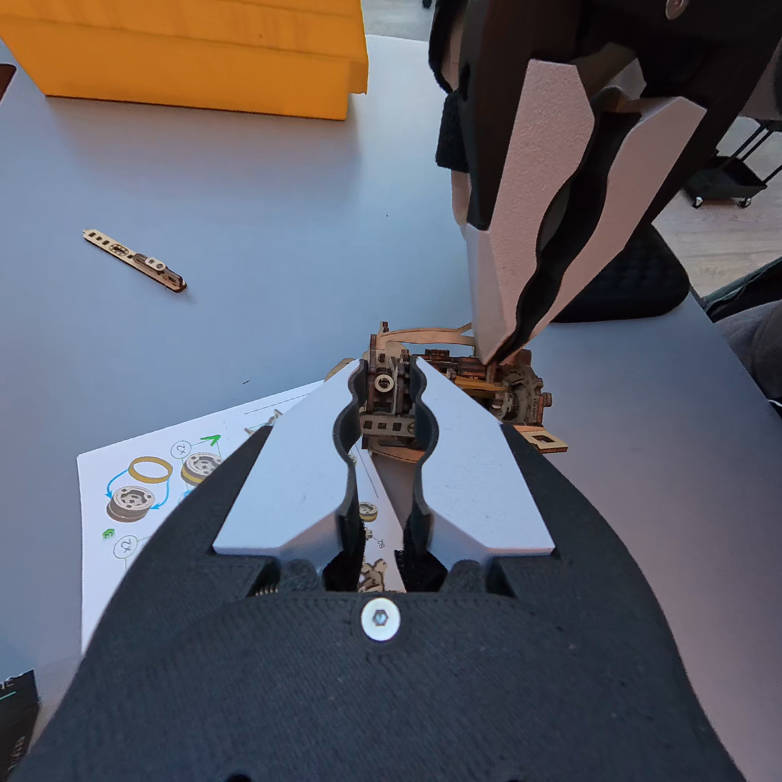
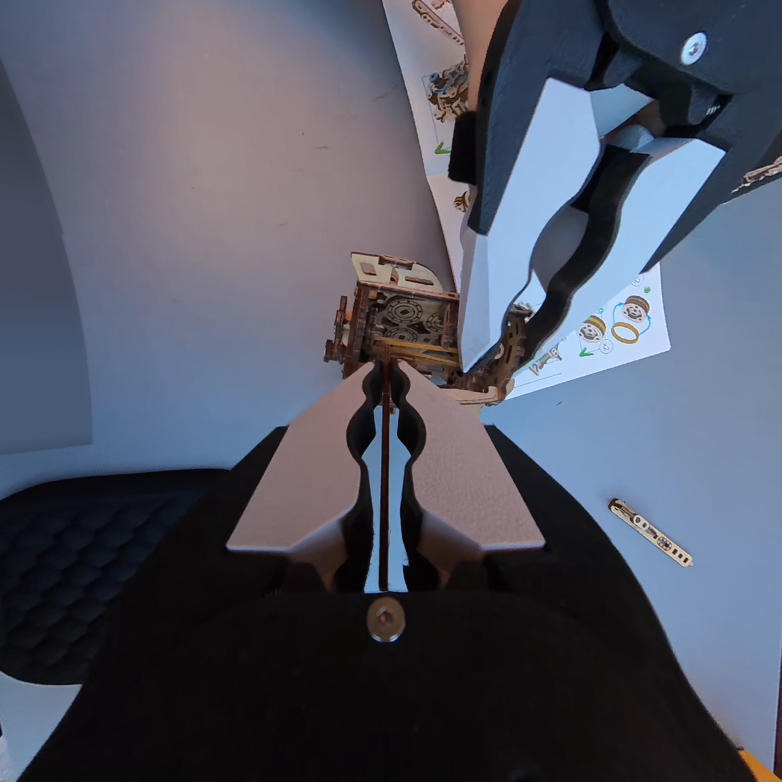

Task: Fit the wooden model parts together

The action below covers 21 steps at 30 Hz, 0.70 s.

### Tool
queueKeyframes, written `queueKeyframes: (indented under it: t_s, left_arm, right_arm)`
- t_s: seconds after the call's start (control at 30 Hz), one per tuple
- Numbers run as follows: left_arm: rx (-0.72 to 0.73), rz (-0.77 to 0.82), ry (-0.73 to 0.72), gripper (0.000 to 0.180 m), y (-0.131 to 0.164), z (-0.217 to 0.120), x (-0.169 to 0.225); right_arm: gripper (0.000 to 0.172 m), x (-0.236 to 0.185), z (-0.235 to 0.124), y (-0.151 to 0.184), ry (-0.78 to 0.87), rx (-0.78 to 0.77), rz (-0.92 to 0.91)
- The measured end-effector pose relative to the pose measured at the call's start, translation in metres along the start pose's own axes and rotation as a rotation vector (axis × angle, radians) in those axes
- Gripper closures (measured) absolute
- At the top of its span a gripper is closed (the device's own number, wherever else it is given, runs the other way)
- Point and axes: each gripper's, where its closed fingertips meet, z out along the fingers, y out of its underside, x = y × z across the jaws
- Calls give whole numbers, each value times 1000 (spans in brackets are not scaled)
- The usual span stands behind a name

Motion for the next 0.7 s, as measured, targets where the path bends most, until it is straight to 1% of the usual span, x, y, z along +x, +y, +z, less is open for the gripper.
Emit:
queueKeyframes:
  t_s: [0.13,0.23,0.3,0.4,0.53,0.7]
  left_arm:
    - [46,-79,55,162,-2,-2,1]
    - [109,-125,95,161,-10,-9,2]
    - [128,-135,93,160,-14,-13,0]
    - [125,-123,74,159,-13,-16,-3]
    - [104,-127,99,158,-10,-16,1]
    - [75,-127,114,157,-9,-21,4]
  right_arm:
    - [171,1,1,0,1,9,7]
    - [170,1,1,0,7,10,5]
    - [171,1,1,0,6,12,9]
    - [171,2,1,0,4,15,15]
    - [171,4,0,0,10,23,36]
    - [171,12,-4,1,65,36,60]
